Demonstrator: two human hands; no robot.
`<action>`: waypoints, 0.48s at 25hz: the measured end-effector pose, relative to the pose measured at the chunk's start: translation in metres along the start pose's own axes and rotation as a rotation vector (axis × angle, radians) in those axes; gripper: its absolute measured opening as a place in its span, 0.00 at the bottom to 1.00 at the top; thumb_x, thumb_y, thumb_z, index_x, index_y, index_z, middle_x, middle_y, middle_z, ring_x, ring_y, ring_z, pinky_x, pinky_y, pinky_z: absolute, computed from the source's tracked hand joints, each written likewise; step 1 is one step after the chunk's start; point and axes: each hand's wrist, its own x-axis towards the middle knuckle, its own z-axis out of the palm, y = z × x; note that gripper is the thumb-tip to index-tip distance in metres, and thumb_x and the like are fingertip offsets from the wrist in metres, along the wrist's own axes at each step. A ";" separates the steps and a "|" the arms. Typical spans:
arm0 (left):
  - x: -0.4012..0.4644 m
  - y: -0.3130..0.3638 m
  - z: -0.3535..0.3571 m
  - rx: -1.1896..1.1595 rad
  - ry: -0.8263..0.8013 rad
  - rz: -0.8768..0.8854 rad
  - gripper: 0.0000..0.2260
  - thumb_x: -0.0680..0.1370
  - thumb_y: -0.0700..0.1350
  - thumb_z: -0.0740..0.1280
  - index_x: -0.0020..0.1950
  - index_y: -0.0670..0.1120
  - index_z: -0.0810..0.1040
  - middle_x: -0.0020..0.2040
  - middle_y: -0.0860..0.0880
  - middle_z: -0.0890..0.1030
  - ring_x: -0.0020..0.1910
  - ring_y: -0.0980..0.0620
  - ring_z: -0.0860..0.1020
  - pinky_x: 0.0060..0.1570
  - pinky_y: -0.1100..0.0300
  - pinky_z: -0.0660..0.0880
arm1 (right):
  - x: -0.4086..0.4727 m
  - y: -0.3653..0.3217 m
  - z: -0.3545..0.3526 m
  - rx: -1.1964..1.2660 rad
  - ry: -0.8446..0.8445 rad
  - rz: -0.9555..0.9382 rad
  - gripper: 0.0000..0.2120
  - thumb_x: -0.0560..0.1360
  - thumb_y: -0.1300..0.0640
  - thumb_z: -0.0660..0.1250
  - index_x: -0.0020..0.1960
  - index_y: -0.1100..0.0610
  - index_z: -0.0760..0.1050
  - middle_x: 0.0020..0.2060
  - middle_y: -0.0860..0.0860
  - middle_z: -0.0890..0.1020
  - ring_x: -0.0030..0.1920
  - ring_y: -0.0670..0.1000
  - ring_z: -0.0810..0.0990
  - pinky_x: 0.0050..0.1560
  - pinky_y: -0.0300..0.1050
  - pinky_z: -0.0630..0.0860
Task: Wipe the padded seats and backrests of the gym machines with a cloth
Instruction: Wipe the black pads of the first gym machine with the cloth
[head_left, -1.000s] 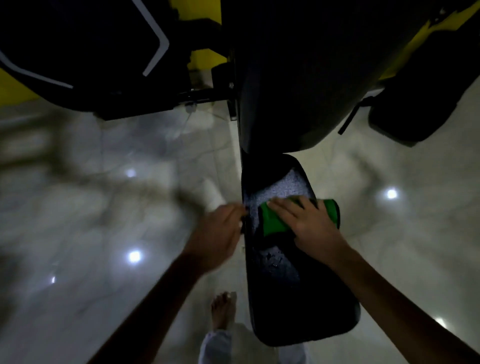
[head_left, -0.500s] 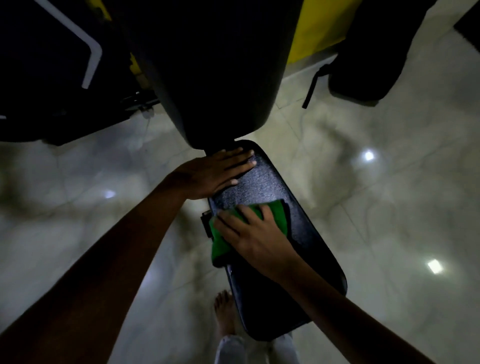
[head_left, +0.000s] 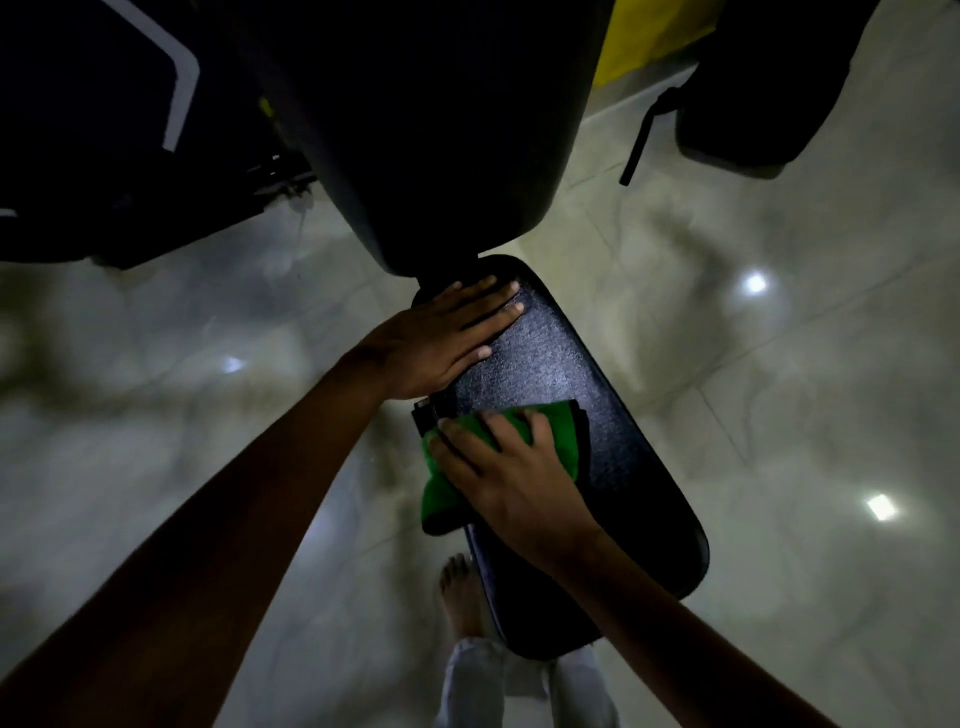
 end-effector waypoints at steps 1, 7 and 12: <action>0.000 0.000 -0.001 -0.006 -0.003 0.001 0.24 0.81 0.51 0.48 0.77 0.46 0.56 0.78 0.46 0.54 0.77 0.48 0.51 0.73 0.51 0.52 | 0.003 -0.003 0.003 0.008 0.015 0.032 0.20 0.74 0.53 0.54 0.61 0.53 0.77 0.58 0.50 0.79 0.54 0.57 0.70 0.51 0.56 0.62; -0.010 0.014 0.004 0.079 0.036 -0.017 0.24 0.82 0.51 0.47 0.77 0.45 0.57 0.78 0.45 0.55 0.77 0.45 0.53 0.73 0.50 0.55 | -0.068 -0.019 -0.020 0.133 -0.089 -0.092 0.20 0.72 0.51 0.57 0.61 0.49 0.76 0.60 0.47 0.78 0.55 0.54 0.75 0.52 0.55 0.73; -0.012 0.027 0.007 0.052 0.023 -0.060 0.24 0.82 0.51 0.47 0.77 0.45 0.58 0.77 0.44 0.57 0.76 0.44 0.54 0.72 0.48 0.55 | -0.017 -0.003 -0.013 0.083 -0.081 -0.015 0.21 0.72 0.53 0.54 0.61 0.52 0.77 0.58 0.49 0.79 0.53 0.56 0.73 0.50 0.52 0.61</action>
